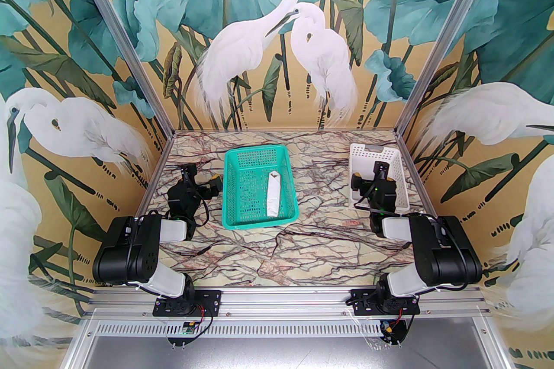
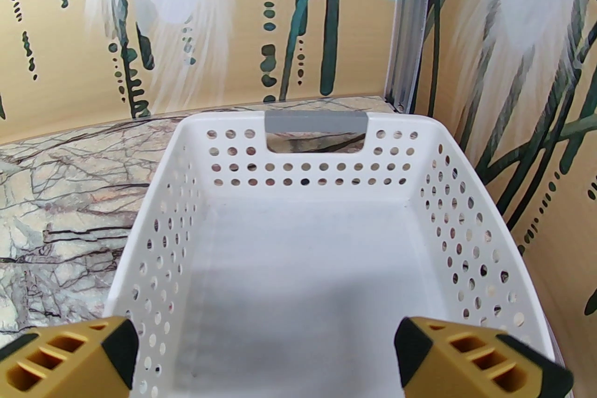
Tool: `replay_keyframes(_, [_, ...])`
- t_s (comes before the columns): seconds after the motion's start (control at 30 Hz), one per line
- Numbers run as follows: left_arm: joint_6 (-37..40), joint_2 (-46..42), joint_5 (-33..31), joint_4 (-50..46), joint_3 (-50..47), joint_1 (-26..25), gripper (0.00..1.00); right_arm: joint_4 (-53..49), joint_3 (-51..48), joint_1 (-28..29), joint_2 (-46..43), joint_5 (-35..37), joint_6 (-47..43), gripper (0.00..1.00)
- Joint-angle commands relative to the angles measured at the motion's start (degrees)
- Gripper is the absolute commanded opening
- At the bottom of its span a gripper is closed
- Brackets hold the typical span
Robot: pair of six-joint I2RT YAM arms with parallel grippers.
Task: Place the utensils on the paper napkin and roll it up
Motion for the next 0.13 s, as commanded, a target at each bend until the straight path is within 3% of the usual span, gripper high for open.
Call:
replay_keyframes(0.0, [-0.61, 0.17, -0.11, -1.15, 0.33, 0.25, 1.0, 0.42, 0.07, -0.01, 0.63, -0.98, -0.79, 0.99])
replay_keyframes(0.1, [-0.57, 0.18, -0.11, -1.19, 0.34, 0.22, 0.99, 0.42, 0.16, -0.01, 0.57, -0.99, -0.77, 0.99])
